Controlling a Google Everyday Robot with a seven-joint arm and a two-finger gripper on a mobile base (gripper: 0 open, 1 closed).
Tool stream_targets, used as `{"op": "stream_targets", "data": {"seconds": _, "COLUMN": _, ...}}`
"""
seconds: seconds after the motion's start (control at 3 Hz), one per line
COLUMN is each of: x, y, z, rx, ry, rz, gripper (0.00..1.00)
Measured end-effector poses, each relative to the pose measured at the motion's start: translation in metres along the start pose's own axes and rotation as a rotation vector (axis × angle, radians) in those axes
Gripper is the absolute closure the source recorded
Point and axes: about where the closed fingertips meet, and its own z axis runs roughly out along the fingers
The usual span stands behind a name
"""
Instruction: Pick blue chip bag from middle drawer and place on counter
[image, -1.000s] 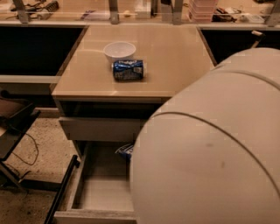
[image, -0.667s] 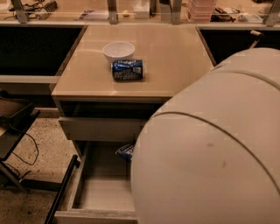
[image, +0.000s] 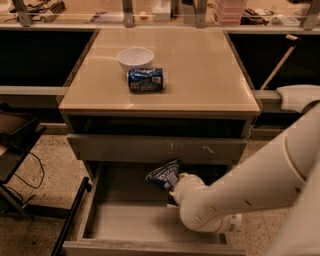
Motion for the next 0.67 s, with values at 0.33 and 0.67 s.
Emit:
{"op": "stream_targets", "data": {"seconds": 0.33, "x": 0.027, "y": -0.016, "z": -0.028, "rx": 0.074, "ry": -0.004, "rz": -0.087, "gripper": 1.00}}
{"op": "stream_targets", "data": {"seconds": 0.67, "x": 0.030, "y": -0.046, "z": -0.071, "rx": 0.184, "ry": -0.009, "rz": -0.112, "gripper": 1.00}}
